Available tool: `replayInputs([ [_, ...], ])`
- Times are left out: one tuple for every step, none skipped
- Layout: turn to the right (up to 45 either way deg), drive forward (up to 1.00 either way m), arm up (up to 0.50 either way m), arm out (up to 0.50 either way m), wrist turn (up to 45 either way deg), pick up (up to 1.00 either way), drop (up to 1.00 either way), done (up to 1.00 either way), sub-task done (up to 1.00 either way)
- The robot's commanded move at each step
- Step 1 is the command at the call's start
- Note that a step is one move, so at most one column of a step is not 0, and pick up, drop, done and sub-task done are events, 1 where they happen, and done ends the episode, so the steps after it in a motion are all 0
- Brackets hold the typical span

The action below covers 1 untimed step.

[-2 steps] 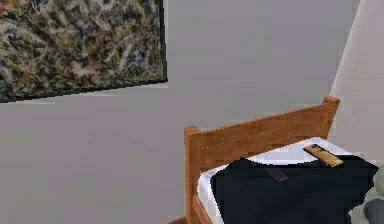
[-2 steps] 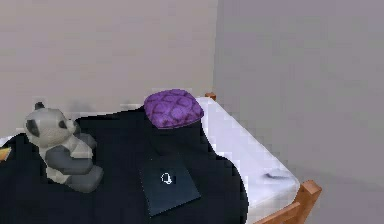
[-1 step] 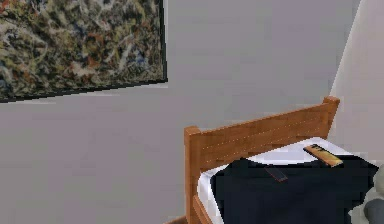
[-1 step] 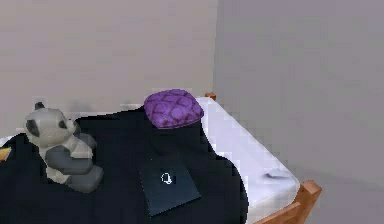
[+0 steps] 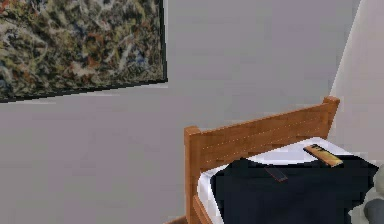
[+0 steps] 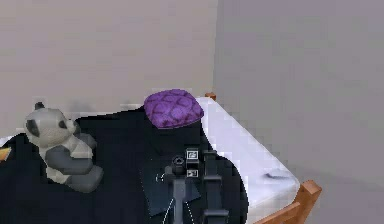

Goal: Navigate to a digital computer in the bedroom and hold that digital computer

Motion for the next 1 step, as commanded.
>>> replayInputs([
  [0.0, 0.0, 0.0, 0.0, 45.0, 0.0, 0.0, 0.0, 0.0],
])
